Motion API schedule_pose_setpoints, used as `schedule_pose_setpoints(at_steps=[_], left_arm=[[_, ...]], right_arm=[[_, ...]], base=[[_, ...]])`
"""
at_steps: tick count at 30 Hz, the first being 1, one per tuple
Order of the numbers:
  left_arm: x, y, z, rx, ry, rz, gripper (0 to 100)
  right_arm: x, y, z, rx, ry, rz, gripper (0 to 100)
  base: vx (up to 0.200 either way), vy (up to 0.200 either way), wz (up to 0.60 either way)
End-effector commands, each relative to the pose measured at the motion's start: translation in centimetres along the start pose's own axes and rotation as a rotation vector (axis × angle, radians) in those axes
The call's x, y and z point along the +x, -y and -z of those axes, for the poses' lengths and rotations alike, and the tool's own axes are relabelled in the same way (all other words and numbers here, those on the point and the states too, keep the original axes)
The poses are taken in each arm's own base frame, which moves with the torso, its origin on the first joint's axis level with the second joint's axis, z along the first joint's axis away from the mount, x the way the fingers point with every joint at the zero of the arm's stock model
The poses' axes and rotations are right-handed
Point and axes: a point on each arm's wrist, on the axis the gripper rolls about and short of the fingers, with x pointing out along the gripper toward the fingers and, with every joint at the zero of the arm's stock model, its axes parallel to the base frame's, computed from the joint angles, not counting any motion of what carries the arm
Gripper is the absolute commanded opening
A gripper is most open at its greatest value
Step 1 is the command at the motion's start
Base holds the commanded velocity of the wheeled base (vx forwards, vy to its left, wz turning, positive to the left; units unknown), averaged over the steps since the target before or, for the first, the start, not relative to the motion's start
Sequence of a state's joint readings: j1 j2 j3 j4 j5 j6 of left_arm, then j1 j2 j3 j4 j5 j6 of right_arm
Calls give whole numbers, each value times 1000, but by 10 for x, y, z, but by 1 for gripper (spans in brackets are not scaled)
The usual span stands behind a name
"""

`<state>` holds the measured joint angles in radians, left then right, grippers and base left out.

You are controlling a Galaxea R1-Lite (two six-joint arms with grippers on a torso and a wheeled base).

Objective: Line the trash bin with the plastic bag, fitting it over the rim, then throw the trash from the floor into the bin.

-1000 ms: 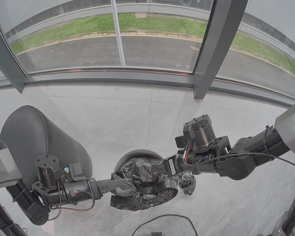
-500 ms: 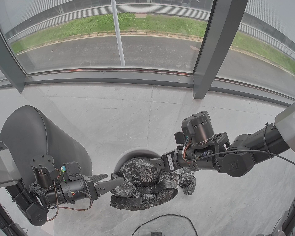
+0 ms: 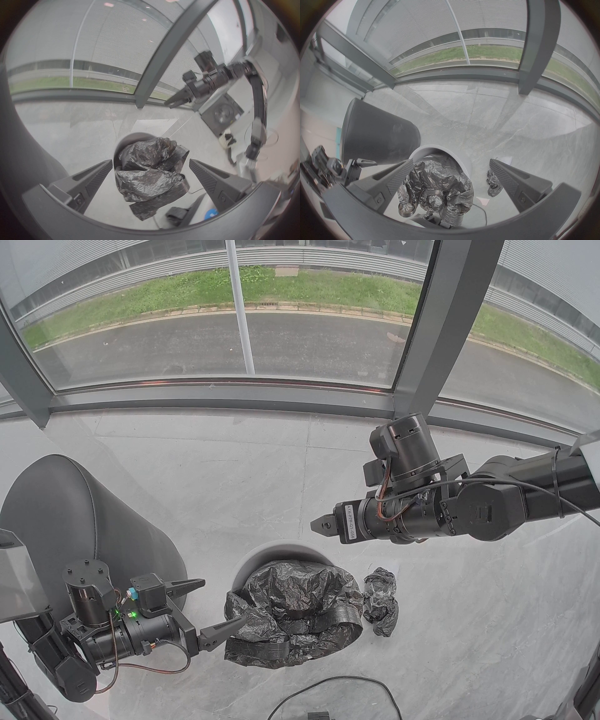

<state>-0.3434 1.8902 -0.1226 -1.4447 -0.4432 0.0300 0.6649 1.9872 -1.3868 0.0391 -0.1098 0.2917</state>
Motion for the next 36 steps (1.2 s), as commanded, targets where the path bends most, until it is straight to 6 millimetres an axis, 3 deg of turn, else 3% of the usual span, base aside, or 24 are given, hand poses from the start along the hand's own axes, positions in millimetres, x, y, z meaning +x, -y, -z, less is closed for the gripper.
schedule_pose_setpoints(at_steps=[1,9,21,36], left_arm=[[3,4,19,108,-75,0,100],[3,13,29,262,-122,-66,100],[-7,22,20,482,-88,-68,100],[-1,37,24,685,-97,26,100]], right_arm=[[12,9,-5,90,-28,34,100],[13,19,-6,163,-47,56,100],[16,22,-4,194,-55,67,100],[18,22,-6,195,-49,71,100]], base=[[0,0,0],[0,0,0],[0,0,0],[0,0,0]])
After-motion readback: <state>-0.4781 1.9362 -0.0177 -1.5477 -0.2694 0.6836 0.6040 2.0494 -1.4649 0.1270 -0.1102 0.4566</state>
